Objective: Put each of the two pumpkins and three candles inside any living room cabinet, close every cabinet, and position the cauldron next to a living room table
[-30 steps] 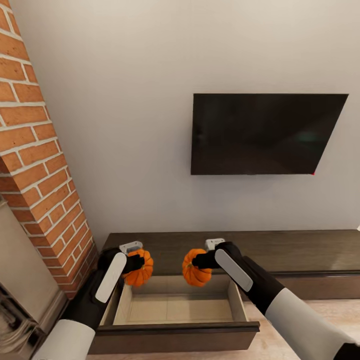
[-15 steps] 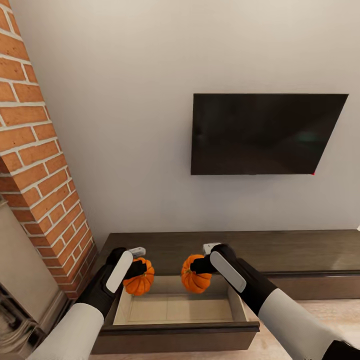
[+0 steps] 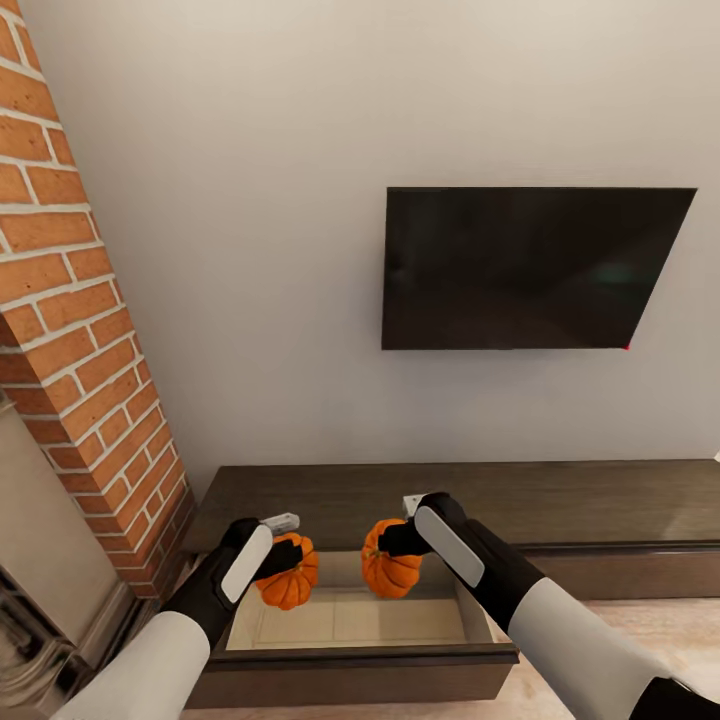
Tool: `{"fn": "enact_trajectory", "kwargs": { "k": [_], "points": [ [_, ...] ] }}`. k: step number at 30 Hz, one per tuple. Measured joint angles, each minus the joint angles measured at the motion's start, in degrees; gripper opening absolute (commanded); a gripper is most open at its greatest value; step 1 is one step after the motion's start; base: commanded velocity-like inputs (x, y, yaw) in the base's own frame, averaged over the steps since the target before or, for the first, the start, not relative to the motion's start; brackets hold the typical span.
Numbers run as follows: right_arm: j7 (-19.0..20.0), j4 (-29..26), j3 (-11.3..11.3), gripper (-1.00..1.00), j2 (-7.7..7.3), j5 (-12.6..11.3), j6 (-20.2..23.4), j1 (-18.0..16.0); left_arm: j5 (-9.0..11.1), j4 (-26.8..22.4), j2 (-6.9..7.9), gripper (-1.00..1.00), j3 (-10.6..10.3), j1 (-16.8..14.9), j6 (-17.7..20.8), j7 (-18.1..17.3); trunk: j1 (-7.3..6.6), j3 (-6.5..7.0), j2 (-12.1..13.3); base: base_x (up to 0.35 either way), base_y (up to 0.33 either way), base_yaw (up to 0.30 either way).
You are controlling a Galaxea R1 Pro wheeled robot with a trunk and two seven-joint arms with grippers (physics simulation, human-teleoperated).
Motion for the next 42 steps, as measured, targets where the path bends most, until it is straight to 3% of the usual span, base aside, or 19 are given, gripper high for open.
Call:
{"fn": "enact_trajectory", "kwargs": {
  "k": [6, 16, 21, 24, 35, 42],
  "points": [
    [-0.1, 0.1, 0.0, -1.0, 0.28, 0.1, 0.0, 0.0, 0.0, 0.0, -0.05, -1.0, -0.6, 0.0, -0.9, -0.8, 0.0, 0.0, 0.0, 0.0, 0.0, 0.0],
    [0.0, 2.5, 0.4, -1.0, 0.67, 0.5, -0.4, 0.0, 0.0, 0.1, -0.12, -1.0, -1.0, 0.0, -1.4, -1.0, 2.19, -1.8, -4.0, 0.0, 0.0, 0.0],
    [0.2, 3.2, 0.6, -1.0, 2.36, 4.8, -0.7, 0.0, 0.0, 0.1, -0.18, -1.0, -1.3, 0.0, -1.4, -1.1, 3.29, -2.69, -6.0, 0.0, 0.0, 0.0],
    [0.3, 3.3, 0.6, -1.0, 2.63, 5.8, -0.8, 0.0, 0.0, 0.1, -0.16, -1.0, -1.3, 0.0, -1.4, -1.1, 3.95, -3.23, -7.2, 0.0, 0.0, 0.0],
    [0.6, 3.2, 0.6, -1.0, 2.73, 6.4, -0.8, 0.0, 0.0, 0.1, -0.36, -1.0, -1.5, 0.0, -1.5, -1.1, 6.37, -5.21, -11.6, 0.0, 0.0, 0.0],
    [0.8, 3.2, 0.6, -1.0, 2.73, 6.4, -0.8, 0.0, 0.1, 0.1, -0.35, -1.0, -3.5, 0.0, -2.7, -1.1, 7.91, -6.47, -14.4, 0.0, 0.0, 0.0]
  ]
}}
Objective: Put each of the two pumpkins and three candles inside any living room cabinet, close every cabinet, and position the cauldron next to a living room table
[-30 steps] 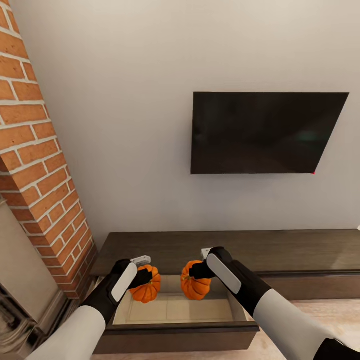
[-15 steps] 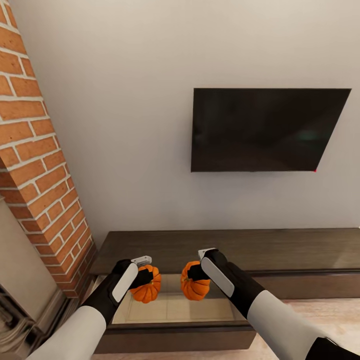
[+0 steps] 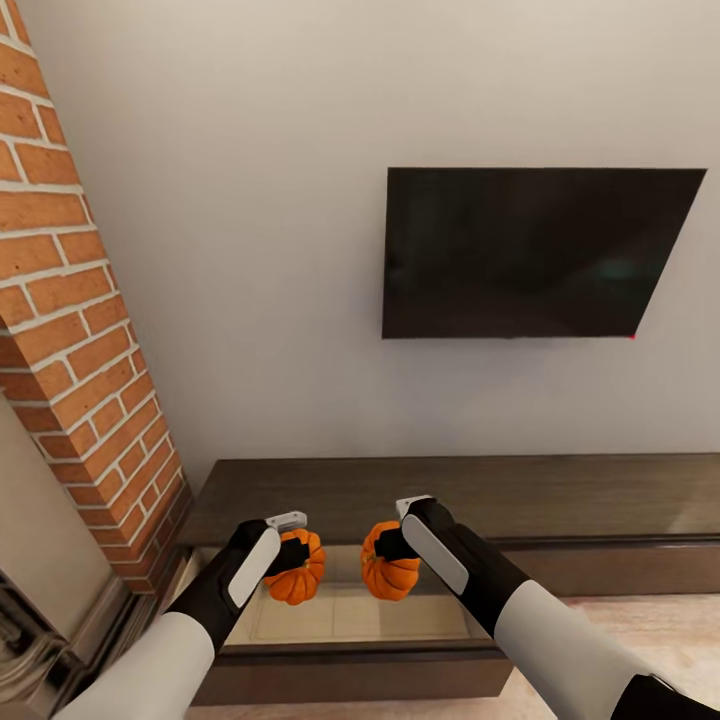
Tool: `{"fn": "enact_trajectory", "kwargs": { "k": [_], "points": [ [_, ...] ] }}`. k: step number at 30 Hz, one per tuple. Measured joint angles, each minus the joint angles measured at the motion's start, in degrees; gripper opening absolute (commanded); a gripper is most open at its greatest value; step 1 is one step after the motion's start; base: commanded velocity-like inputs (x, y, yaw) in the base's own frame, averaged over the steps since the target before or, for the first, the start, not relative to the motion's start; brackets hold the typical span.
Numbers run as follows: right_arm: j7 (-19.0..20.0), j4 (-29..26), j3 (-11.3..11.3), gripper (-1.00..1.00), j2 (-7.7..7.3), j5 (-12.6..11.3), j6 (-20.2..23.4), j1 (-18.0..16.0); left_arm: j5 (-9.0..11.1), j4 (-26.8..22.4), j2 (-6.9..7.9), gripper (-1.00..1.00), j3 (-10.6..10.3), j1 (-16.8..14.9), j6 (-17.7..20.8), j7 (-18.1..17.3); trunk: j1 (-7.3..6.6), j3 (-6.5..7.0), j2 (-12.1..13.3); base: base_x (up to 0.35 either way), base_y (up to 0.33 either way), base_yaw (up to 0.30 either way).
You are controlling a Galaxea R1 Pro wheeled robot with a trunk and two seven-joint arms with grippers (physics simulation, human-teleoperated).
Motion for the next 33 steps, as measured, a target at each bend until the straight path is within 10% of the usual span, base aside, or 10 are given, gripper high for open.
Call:
{"fn": "enact_trajectory", "kwargs": {
  "k": [33],
  "points": [
    [0.1, 0.1, 0.0, -1.0, 0.08, 2.6, -3.3, 0.0, -0.1, 0.0, 0.04, -1.0, -1.5, 0.0, -2.2, 0.0, 7.25, -5.93, -13.2, 0.0, 0.0, 0.0]
  ]
}}
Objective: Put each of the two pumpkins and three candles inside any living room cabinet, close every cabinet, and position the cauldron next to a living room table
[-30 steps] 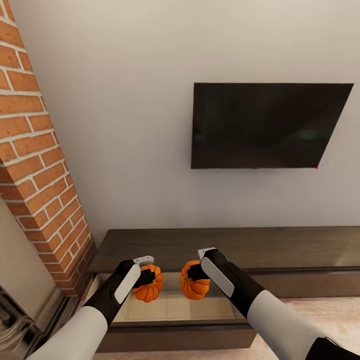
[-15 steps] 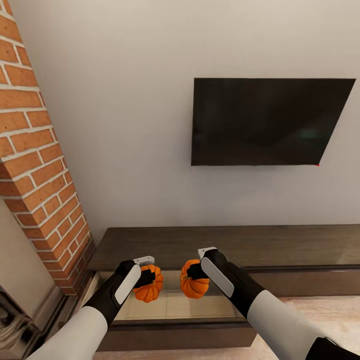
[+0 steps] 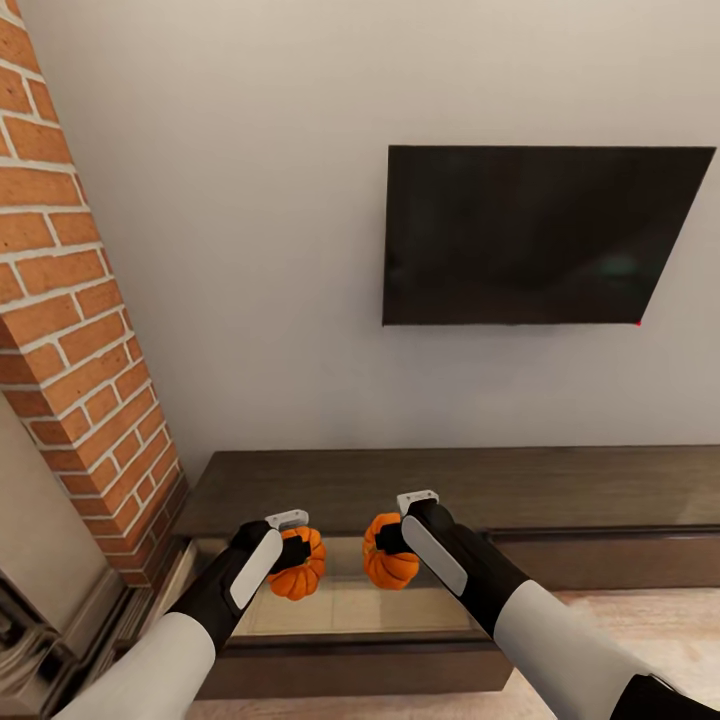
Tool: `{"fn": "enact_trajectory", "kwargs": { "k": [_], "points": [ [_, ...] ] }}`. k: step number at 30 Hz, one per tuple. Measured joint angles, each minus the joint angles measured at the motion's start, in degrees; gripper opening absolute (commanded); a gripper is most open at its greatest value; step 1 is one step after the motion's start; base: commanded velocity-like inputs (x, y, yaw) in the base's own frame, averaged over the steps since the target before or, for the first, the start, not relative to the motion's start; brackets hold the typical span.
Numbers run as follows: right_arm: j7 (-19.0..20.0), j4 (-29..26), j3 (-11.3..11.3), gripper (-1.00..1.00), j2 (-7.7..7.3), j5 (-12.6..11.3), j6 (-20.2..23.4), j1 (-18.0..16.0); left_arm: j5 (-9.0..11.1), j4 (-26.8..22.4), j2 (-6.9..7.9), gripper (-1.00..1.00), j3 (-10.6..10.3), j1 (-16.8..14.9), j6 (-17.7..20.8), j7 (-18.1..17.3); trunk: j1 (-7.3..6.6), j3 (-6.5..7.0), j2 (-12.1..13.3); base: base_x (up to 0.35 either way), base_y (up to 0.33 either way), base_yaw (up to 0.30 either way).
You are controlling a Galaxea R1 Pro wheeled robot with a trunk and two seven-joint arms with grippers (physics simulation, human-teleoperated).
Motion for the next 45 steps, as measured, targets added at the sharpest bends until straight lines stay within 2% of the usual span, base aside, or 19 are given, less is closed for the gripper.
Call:
{"fn": "enact_trajectory", "kwargs": {
  "k": [45],
  "points": [
    [0.1, 0.1, 0.1, -1.0, 0.04, 0.1, -0.1, 0.0, 0.0, 0.0, -0.02, -1.0, -1.1, 0.0, -0.4, 0.0, 9.89, -8.08, -18.1, 0.0, 0.0, 0.0]
  ]
}}
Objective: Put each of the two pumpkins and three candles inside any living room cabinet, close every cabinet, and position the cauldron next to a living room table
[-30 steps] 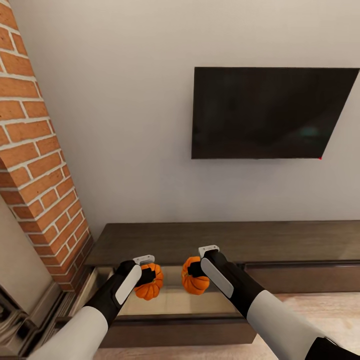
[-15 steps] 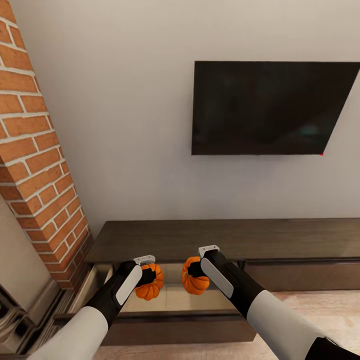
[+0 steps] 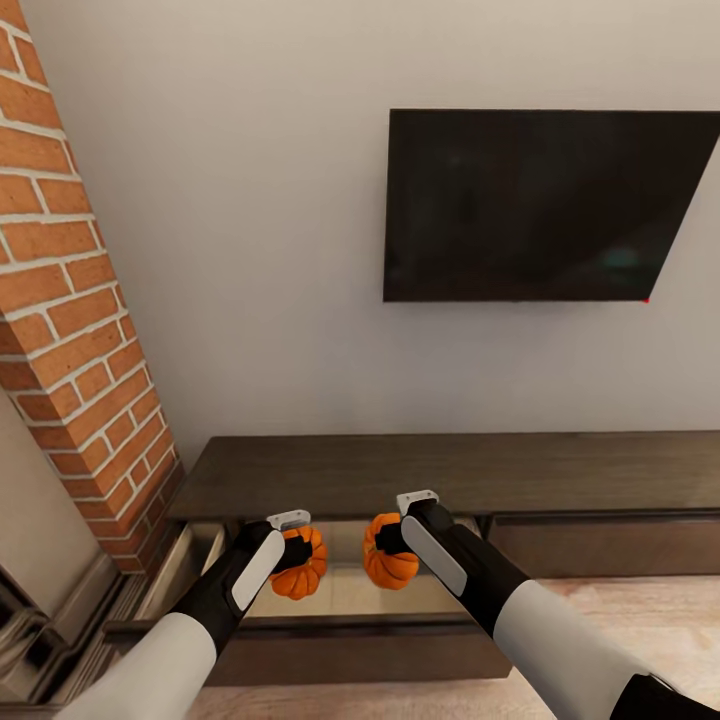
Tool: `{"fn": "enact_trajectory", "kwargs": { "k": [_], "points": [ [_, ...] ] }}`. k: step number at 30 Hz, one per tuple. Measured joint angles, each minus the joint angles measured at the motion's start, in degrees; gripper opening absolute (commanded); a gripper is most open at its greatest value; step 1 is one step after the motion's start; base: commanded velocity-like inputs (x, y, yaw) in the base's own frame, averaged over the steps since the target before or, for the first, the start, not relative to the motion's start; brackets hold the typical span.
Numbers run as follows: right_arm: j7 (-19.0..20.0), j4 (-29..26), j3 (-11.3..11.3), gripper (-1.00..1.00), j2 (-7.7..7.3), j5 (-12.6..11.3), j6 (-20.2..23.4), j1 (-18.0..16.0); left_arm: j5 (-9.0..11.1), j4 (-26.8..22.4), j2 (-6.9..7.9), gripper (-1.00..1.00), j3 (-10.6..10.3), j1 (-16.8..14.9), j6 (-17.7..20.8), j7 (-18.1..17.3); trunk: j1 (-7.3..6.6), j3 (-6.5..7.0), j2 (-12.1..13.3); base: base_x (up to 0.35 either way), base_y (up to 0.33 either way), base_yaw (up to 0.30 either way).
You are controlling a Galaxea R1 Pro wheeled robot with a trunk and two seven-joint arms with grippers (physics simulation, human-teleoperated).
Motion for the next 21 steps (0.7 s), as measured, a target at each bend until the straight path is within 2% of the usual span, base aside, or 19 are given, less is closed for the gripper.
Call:
{"fn": "enact_trajectory", "kwargs": {
  "k": [4, 9, 15, 21],
  "points": [
    [0.0, 0.0, 0.0, -1.0, 0.05, 0.0, 0.0, 0.0, 0.0, 0.0, 0.0, -1.0, 0.0, 0.0, 0.0, 0.0, 0.88, -0.72, -1.6, 0.0, 0.0, 0.0],
    [0.0, 0.0, 0.0, -1.0, 0.05, 0.0, 0.0, 0.0, -0.1, 0.0, 0.0, -1.0, -0.1, 0.0, -1.5, 0.0, 1.1, -0.9, -2.0, 0.0, 0.0, 0.0],
    [0.0, 0.1, 0.0, -1.0, 0.92, -0.2, -0.1, 0.0, 0.0, 0.0, 0.0, -1.0, -1.8, 0.0, -2.3, 0.0, 2.42, -1.98, -4.4, 0.0, 0.0, 0.0],
    [0.0, 0.2, 0.1, -1.0, 1.26, 0.0, -0.1, 0.0, 0.0, 0.0, -0.01, -1.0, -2.0, 0.0, -2.4, 0.0, 2.42, -1.98, -4.4, 0.0, 0.0, 0.0]
  ]
}}
